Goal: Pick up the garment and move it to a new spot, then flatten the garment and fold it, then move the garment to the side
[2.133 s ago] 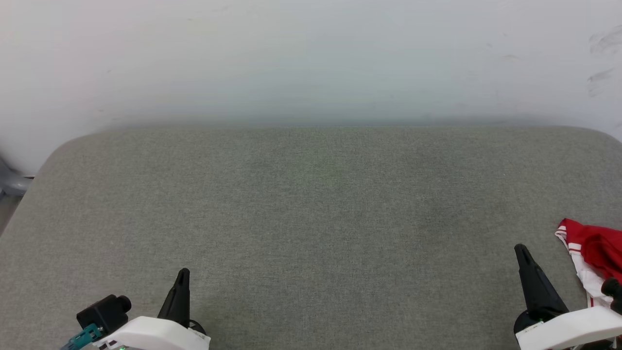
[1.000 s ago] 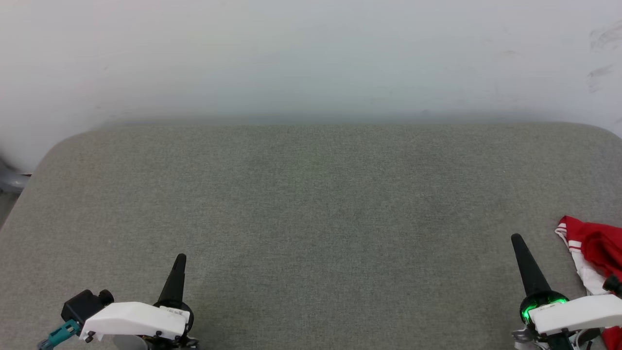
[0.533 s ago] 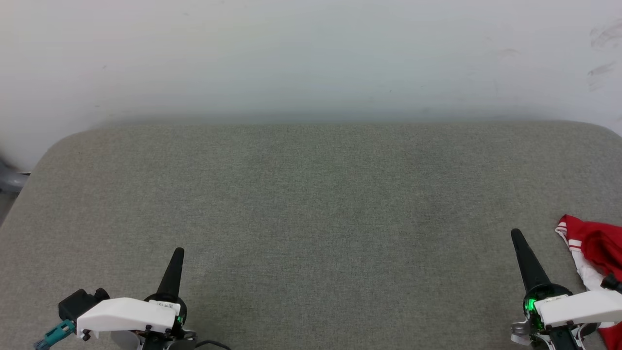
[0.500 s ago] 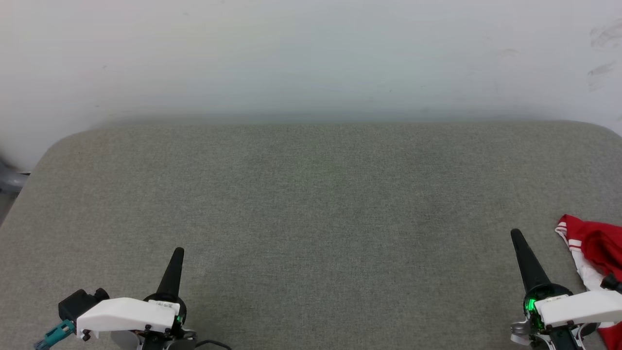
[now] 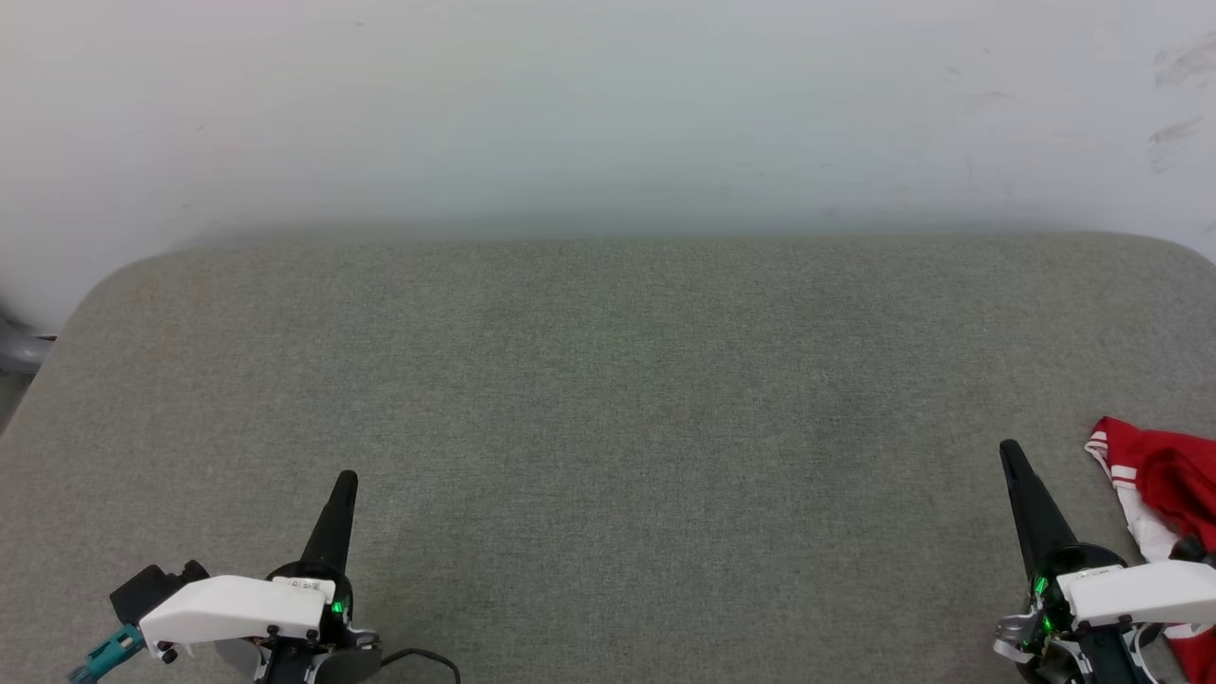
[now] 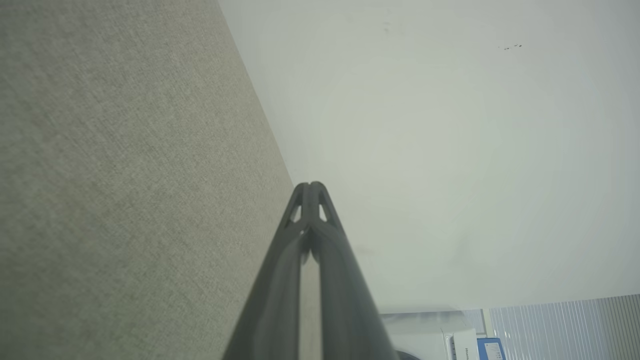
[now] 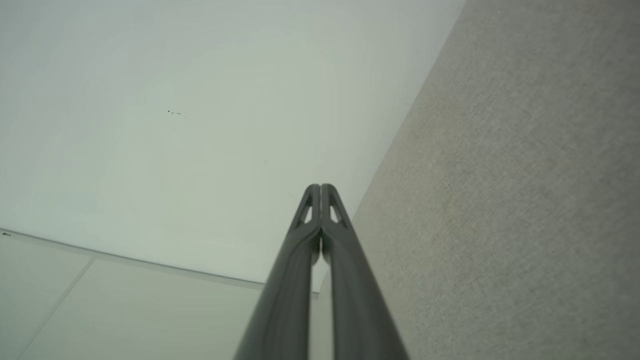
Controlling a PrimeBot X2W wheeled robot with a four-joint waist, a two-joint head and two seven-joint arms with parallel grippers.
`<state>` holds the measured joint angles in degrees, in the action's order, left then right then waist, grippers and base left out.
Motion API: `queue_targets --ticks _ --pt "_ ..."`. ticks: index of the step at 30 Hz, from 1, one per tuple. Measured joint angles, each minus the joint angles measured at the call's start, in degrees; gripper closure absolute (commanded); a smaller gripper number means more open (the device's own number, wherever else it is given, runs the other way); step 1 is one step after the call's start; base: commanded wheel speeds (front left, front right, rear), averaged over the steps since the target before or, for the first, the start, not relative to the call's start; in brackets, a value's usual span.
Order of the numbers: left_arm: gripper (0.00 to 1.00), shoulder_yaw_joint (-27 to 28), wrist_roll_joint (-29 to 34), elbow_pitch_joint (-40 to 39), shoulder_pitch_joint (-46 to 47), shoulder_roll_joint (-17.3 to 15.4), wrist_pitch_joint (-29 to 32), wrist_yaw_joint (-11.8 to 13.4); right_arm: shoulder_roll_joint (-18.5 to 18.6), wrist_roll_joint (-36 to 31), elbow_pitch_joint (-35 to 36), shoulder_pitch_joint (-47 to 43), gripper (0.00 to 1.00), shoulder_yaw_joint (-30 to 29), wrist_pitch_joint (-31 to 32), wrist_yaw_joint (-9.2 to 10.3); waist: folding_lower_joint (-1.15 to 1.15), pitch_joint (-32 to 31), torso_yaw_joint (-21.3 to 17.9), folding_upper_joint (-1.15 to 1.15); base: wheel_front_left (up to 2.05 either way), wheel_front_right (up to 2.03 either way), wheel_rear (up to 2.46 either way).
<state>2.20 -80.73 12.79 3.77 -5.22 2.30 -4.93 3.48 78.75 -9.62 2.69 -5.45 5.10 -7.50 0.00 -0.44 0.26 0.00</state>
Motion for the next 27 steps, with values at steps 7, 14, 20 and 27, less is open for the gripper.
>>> queue_targets --ticks 7,14,20,27 --pt "1.00 0.8 -2.8 0.3 0.4 0.4 0.8 -0.6 0.0 3.2 -1.0 0.8 1.00 0.0 0.1 0.00 0.00 0.1 -0.1 0.00 0.00 0.00 0.00" --pt "1.00 1.7 -5.4 0.5 1.0 0.7 1.6 -1.1 0.0 6.2 -2.0 1.4 1.00 -0.1 0.4 0.00 0.00 0.3 -0.1 0.00 0.00 0.00 0.00" --pt "1.00 2.3 -7.4 0.8 1.3 1.1 2.3 -1.6 0.0 8.7 -2.7 1.9 1.00 -0.2 0.5 0.00 0.00 0.4 -0.2 0.00 0.00 0.00 0.00" --pt "1.00 3.1 -9.8 1.0 1.6 1.6 3.1 -2.0 0.0 11.4 -3.6 2.4 1.00 -0.2 0.5 0.00 0.00 0.5 -0.2 0.00 0.00 0.00 0.00"
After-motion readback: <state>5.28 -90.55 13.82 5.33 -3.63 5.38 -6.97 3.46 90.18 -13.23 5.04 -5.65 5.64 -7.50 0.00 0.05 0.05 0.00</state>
